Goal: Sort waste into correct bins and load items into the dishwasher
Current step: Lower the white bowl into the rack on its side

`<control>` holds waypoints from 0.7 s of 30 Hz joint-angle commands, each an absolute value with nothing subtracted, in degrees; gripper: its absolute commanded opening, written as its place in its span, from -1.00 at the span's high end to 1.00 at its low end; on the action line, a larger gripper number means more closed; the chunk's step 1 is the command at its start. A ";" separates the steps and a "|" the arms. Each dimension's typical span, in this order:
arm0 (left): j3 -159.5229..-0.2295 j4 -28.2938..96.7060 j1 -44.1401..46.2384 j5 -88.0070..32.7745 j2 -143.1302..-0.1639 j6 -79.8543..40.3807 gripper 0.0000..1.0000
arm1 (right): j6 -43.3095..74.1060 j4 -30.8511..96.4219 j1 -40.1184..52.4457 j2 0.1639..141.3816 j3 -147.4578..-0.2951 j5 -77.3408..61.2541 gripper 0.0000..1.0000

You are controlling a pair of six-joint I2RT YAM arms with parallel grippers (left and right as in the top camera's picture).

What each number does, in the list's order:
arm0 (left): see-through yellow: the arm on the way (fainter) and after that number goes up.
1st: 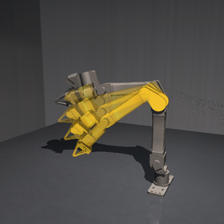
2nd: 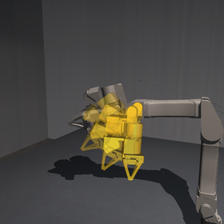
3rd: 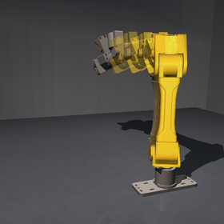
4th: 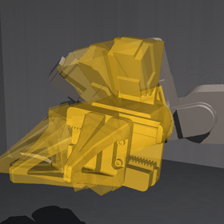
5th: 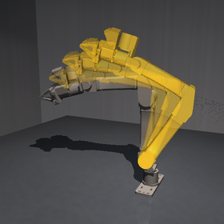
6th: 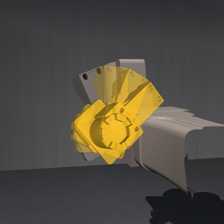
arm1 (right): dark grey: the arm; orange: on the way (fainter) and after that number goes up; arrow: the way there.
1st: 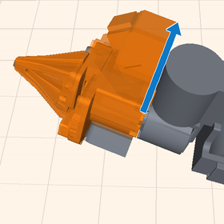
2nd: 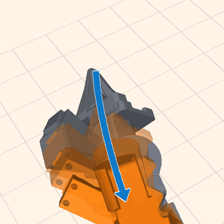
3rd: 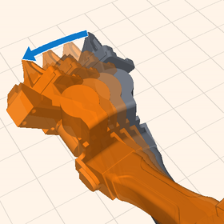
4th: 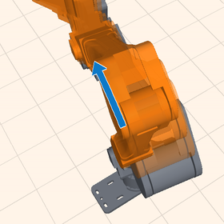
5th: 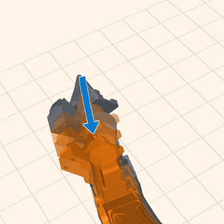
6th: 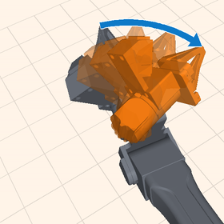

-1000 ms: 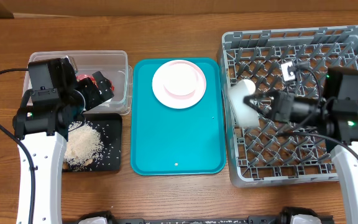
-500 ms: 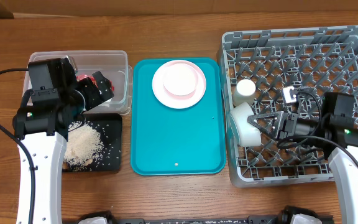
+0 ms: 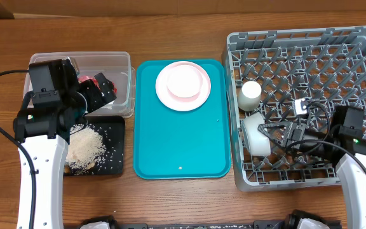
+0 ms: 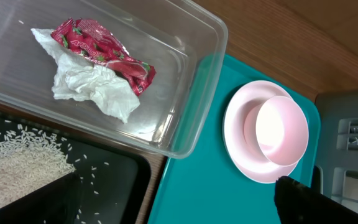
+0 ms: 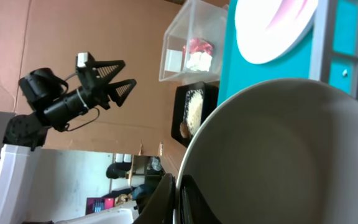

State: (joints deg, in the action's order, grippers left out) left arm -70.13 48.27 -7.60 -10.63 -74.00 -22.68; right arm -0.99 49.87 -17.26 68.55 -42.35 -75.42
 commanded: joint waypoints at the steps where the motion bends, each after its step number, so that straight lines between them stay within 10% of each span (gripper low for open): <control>1: -70.57 48.18 -7.53 -10.09 -73.49 -22.06 -1.00 | -1.67 49.71 -17.50 68.93 -42.15 -75.50 0.92; 21: -70.57 48.18 -7.51 -10.09 -73.49 -22.06 -1.00 | 2.57 48.97 -24.88 69.04 -40.38 -87.07 0.92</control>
State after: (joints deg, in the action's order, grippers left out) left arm -70.13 48.25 -7.60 -10.63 -74.00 -22.65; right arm 2.04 48.95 -24.71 68.97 -40.80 -84.12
